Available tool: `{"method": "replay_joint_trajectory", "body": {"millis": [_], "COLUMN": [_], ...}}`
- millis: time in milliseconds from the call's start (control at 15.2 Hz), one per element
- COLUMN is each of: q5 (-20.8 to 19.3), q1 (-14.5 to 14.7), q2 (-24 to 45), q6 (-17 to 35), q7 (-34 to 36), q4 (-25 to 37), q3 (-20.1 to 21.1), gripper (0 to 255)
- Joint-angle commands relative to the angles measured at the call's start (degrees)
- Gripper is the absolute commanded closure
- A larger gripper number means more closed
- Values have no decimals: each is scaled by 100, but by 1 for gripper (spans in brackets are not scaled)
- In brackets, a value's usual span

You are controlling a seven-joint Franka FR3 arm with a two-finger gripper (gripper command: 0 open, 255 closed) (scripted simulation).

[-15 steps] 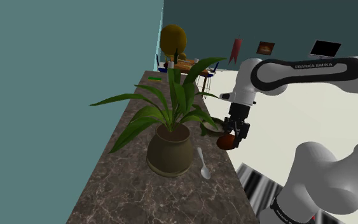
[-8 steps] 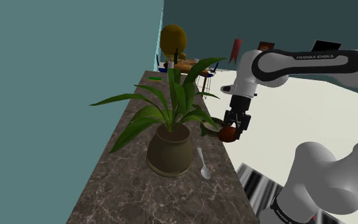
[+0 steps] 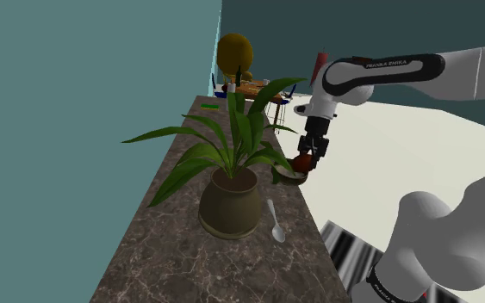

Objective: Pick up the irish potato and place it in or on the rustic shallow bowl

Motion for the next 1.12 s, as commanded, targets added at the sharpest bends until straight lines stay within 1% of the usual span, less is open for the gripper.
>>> {"method": "replay_joint_trajectory", "body": {"millis": [0,198,330,462,528,1056], "q5": [57,271,496,797,915,1067], "q1": [73,180,223,208,169,128], "q2": [443,1165,1712,2322,2543,2766], "q6": [-71,-221,-362,-547,-622,-85], "q7": [-333,-856,-1246,-1671,-1821,-2073], "q4": [414,1071,1545,2054,2234,1794], "q3": [-294,-731,-1022,-1295,-1364,-1367], "gripper": [255,255,255,255,255,255]}}
